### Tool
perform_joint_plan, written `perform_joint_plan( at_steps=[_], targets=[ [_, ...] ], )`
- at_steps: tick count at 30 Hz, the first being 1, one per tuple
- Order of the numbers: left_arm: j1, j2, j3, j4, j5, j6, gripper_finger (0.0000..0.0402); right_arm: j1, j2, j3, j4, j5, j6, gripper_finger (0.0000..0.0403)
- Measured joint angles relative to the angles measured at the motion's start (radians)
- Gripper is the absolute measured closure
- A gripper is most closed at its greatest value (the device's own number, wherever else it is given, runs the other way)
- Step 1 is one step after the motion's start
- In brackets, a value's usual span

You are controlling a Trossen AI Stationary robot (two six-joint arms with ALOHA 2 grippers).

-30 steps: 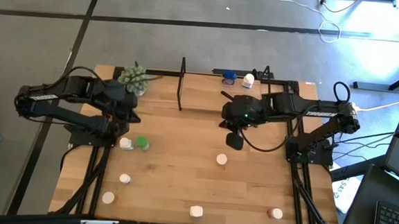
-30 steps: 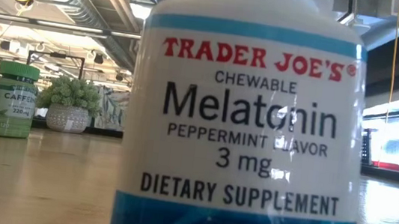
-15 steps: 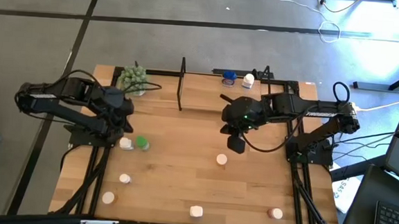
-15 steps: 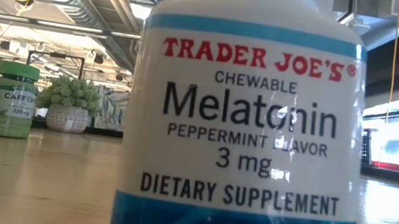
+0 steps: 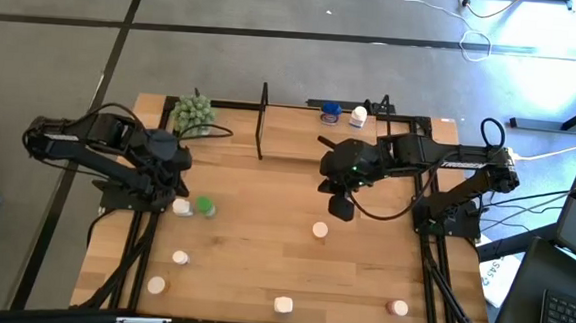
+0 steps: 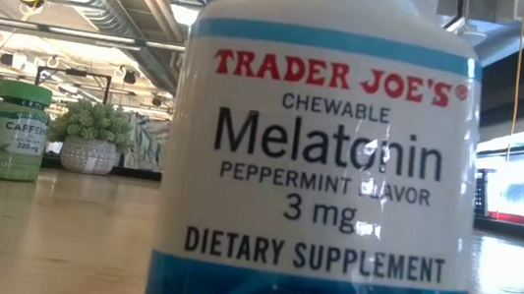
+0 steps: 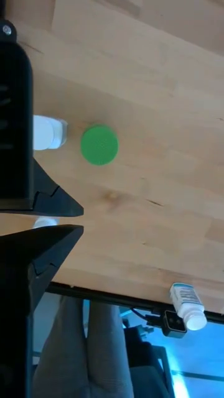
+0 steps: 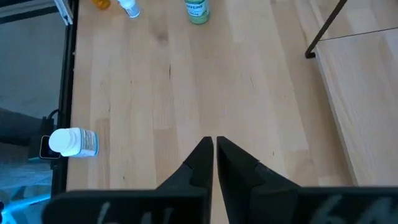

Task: Pick and place medicine bottles onto shelf by color
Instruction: Put the top orange pill bottle on the shelf

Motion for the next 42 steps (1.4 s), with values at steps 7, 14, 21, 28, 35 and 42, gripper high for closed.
perform_joint_plan(
  at_steps=[7,14,21,28,35,42],
  targets=[
    [-0.005,0.0,0.0,0.0,0.0,0.0,0.0374,0.0,0.003,0.0,0.0,-0.056,-0.008,0.039],
    [-0.005,0.0,0.0,0.0,0.0,-0.002,0.0374,0.0,0.015,0.0,0.0,-0.054,0.006,0.0343],
    [-0.005,0.002,0.0,0.0,-0.003,-0.002,0.0374,0.0,0.053,0.0,0.0,-0.038,-0.025,0.0258],
    [-0.005,0.002,0.0,0.0,-0.037,0.0,0.0374,0.0,0.092,0.0,0.046,-0.037,-0.071,0.0201],
    [-0.004,0.002,0.0,0.001,-0.096,0.007,0.0374,-0.014,0.111,0.0,0.102,0.002,-0.071,0.019],
    [-0.005,0.002,-0.006,0.001,-0.096,0.002,0.0374,-0.024,0.133,0.0,0.164,0.008,-0.124,0.0189]
  ],
)
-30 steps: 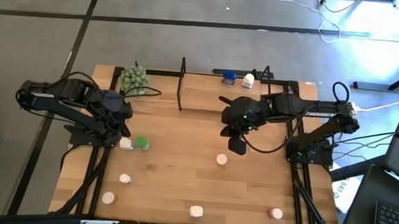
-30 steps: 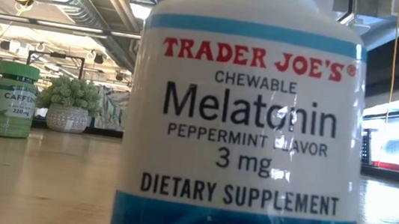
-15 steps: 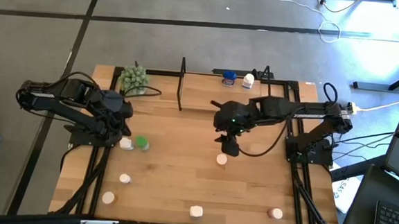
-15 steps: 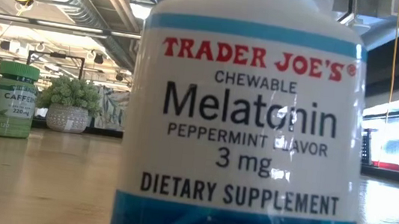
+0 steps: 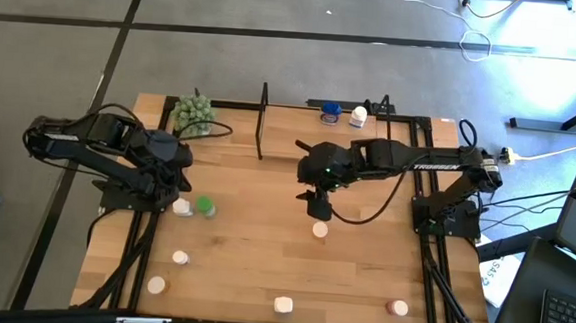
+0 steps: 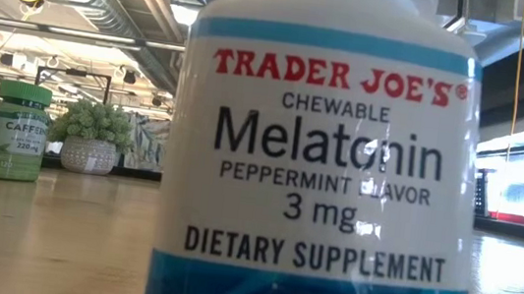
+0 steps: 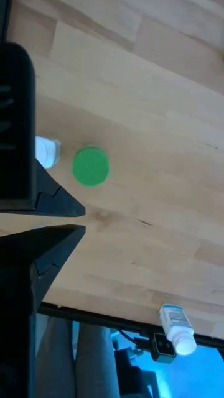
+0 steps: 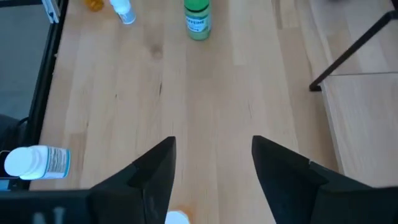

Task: Pick and place medicine bottles onto shelf by color
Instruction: Put the top orange pill bottle on the shelf

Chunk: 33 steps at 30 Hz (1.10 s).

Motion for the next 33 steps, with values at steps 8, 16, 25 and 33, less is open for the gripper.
perform_joint_plan(
  at_steps=[8,16,25,33],
  targets=[
    [0.0,0.0,-0.057,-0.003,0.016,-0.049,0.0374,-0.007,0.001,0.0,0.003,-0.005,-0.003,0.0189],
    [0.0,0.0,-0.126,-0.001,0.016,-0.082,0.0374,-0.012,0.034,0.0,0.111,-0.01,-0.022,0.0189],
    [0.0,0.0,-0.146,0.003,0.016,-0.107,0.0374,-0.012,0.05,0.0,-0.003,-0.062,0.011,0.0189],
    [0.0,0.0,-0.146,0.03,0.016,-0.106,0.0374,-0.012,0.058,0.0,-0.2,-0.063,0.312,0.0189]
  ],
)
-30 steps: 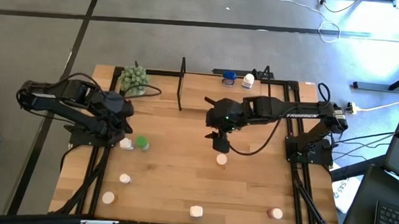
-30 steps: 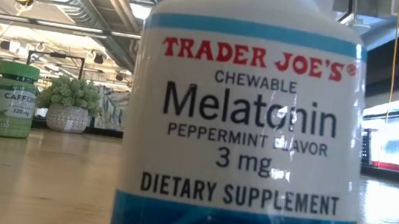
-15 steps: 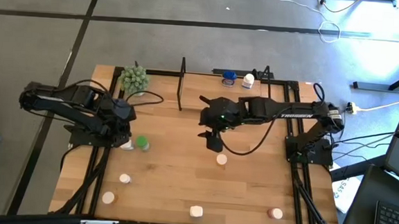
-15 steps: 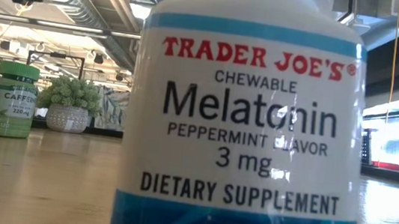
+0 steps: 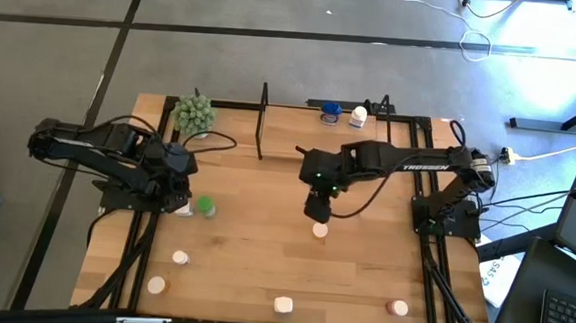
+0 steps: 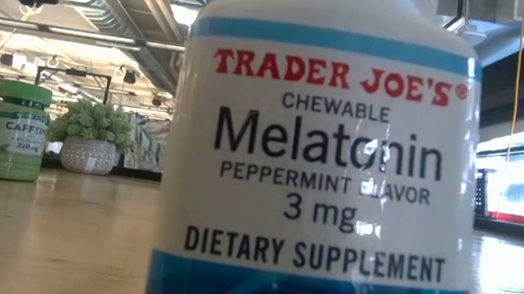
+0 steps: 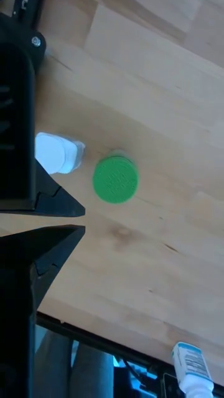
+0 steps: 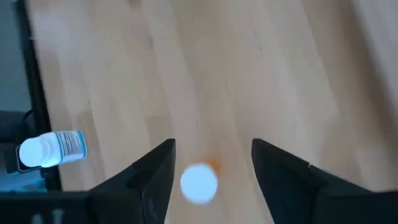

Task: Pick and place medicine bottles onto shelf by color
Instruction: Put the top orange pill bottle on the shelf

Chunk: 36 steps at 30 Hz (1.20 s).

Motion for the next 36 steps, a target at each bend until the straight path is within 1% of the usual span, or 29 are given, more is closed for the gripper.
perform_joint_plan(
  at_steps=[2,6,10,14,19,23,25,27,29,31,34,36],
  targets=[
    [0.0,0.0,0.0,0.002,0.0,0.004,0.0374,0.0,0.006,0.0,-0.061,0.0,0.106,0.0189],
    [0.0,0.0,0.0,0.01,-0.015,0.006,0.0374,0.0,0.017,0.0,-0.099,0.0,0.243,0.0189],
    [0.0,0.0,0.0,0.017,-0.026,0.007,0.0374,0.0,0.017,0.0,-0.097,0.0,0.265,0.0189],
    [0.0,0.0,0.0,0.019,-0.026,0.007,0.0374,0.0,0.017,0.0,-0.097,0.0,0.215,0.0189],
    [0.0,0.023,-0.001,0.06,-0.025,0.009,0.0374,0.005,0.017,0.0,-0.097,-0.003,0.051,0.0189],
    [0.0,0.049,-0.002,0.067,-0.002,0.038,0.0374,0.018,0.017,0.0,-0.097,-0.105,-0.053,0.0189],
    [0.0,0.064,-0.002,0.067,-0.001,0.038,0.0374,0.031,0.017,0.0,-0.102,-0.121,-0.097,0.0189],
    [0.0,0.076,-0.002,0.067,-0.002,0.04,0.0374,0.044,0.016,0.0,-0.118,-0.093,-0.102,0.0189],
    [0.0,0.082,-0.002,0.067,-0.002,0.058,0.0374,0.061,0.014,0.0,-0.134,-0.015,-0.097,0.0189],
    [0.0,0.082,-0.002,0.067,-0.002,0.064,0.0374,0.079,0.014,0.0,-0.136,0.035,-0.093,0.0189],
    [0.0,0.091,-0.002,0.07,-0.007,0.063,0.0374,0.104,0.01,0.0,-0.137,0.041,-0.102,0.0189],
    [0.0,0.086,-0.002,0.07,-0.007,0.061,0.0374,0.115,0.006,0.0,-0.141,0.023,-0.114,0.0189]
  ],
)
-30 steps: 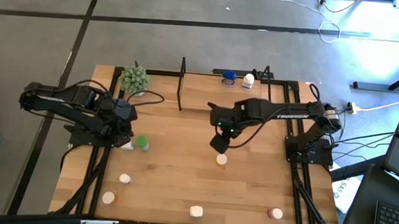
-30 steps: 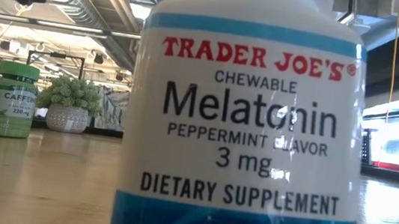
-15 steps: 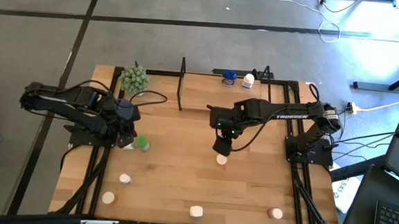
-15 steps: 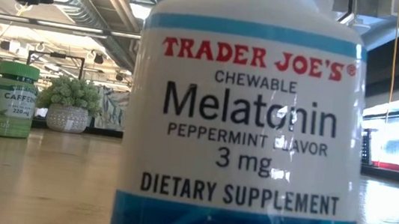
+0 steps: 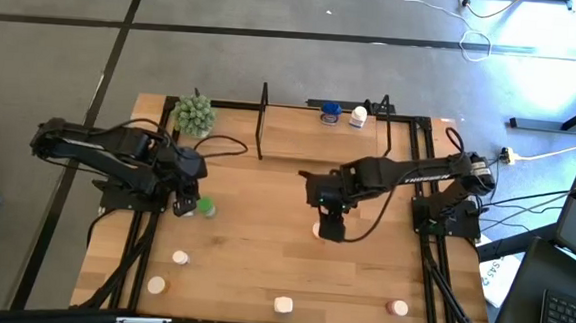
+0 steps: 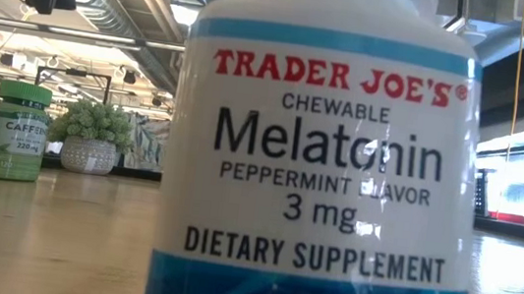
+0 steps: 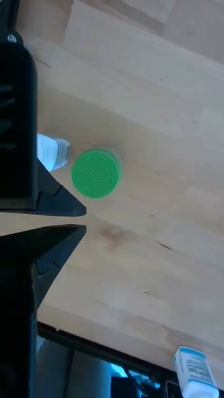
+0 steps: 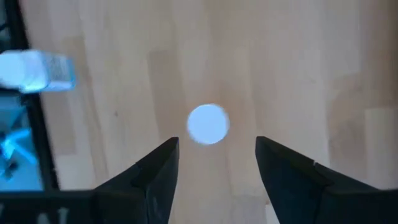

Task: Pick and place medicine bottles onto shelf by color
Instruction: Put the top orange pill bottle on the shelf

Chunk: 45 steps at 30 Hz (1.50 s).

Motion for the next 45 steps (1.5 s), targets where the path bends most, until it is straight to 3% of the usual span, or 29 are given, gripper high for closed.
perform_joint_plan(
  at_steps=[11,21,31,39,45],
  targets=[
    [0.0,0.001,0.0,0.008,-0.038,-0.002,0.0374,-0.011,-0.123,-0.008,-0.025,0.012,-0.041,0.0189],
    [0.0,0.001,0.0,0.011,-0.048,-0.001,0.0374,-0.011,-0.345,-0.335,0.42,0.005,-0.013,0.0189],
    [0.0,0.001,0.0,0.011,-0.047,0.024,0.0374,-0.011,-0.365,-0.486,0.64,0.038,-0.009,0.0189],
    [0.0,0.001,0.0,0.011,-0.046,0.009,0.0374,-0.011,-0.364,-0.499,0.652,0.038,0.058,0.0189],
    [0.0,0.001,0.001,0.01,-0.045,-0.003,0.0374,-0.006,-0.323,-0.498,0.539,0.041,0.058,0.0189]
  ],
)
